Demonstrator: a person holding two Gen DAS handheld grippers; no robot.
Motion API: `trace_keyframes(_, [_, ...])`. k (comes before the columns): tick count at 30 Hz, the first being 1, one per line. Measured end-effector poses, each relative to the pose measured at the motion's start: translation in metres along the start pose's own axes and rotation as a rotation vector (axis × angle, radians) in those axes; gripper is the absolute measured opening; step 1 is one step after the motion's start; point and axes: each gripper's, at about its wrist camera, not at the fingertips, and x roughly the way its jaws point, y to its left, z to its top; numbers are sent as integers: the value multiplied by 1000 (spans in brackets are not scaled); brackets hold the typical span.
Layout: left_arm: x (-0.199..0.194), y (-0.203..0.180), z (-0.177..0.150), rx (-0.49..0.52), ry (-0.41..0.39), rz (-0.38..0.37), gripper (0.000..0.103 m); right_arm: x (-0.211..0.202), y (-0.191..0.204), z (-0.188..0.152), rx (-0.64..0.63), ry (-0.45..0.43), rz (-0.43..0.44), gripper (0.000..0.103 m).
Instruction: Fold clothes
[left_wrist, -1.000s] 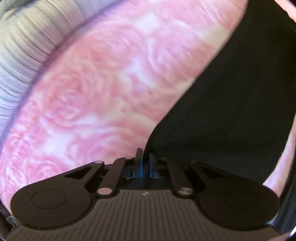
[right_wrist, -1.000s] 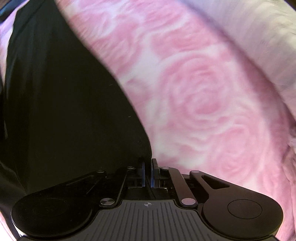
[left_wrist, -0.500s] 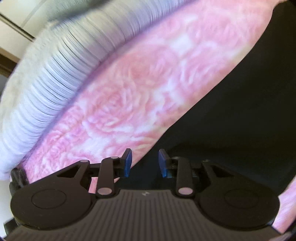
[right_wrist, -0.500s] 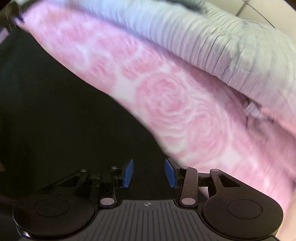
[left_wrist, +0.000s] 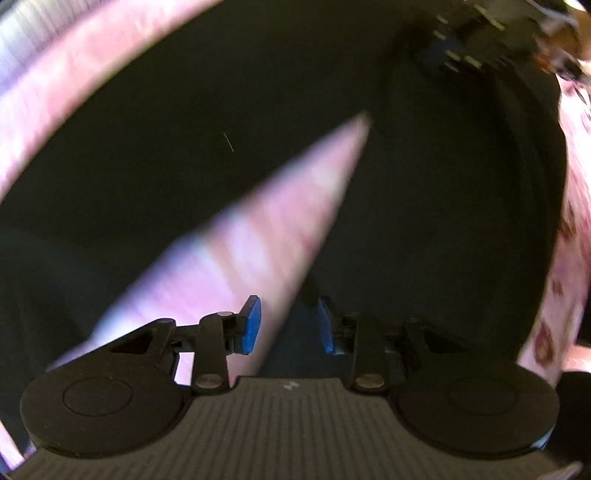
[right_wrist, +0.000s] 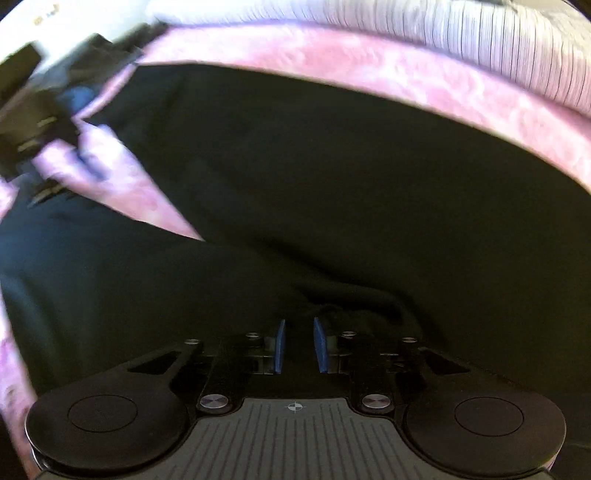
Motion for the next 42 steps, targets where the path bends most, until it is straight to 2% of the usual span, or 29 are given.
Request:
trace_keyframes(3, [-8,6,-33,-74,2,54,31,4,7,4,0,-12,-24,22])
trace_keyframes(6, [-25,21,-72,-194,-1,133,41,-16,10,2,12,-41,-51,23])
trace_keyframes(9, [-38,40,-116,-276,21,214,44,-31,22,-13,7,-33,-64,24])
trace_keyframes(12, [-43,60,-157,-322,56,262,47,-31,41,-28,-5,17,-74,24])
trace_keyframes(15, [-40,80,-189,-371,74,262,47,-23,64,-42,0,71,-79,25])
trace_keyframes(18, [-29,91,-218,-407,101,218,49,-15,82,-60,63,137,-82,28])
trace_keyframes(20, [-32,92,-222,-406,84,216,51,-18,89,-66,81,153,-91,34])
trace_keyframes(22, [-38,91,-220,-382,72,230,48,-26,95,-69,97,155,-105,35])
trace_keyframes(27, [-56,64,-178,-209,14,252,48,-73,78,-72,202,61,-213,39])
trace_keyframes(30, [-60,32,-129,-118,-45,235,48,-110,41,-84,307,8,-302,41])
trace_keyframes(33, [-61,-6,-72,-38,-112,207,48,-142,-16,-100,455,-51,-353,43])
trace_keyframes(35, [-61,-31,-35,15,-156,188,48,-157,-58,-110,537,-88,-357,43])
trace_keyframes(38, [-53,-82,29,90,-215,151,48,-164,-126,-118,592,-134,-327,43])
trace_keyframes(42, [-27,-152,118,152,-260,88,49,-130,-197,-125,593,-83,-213,43])
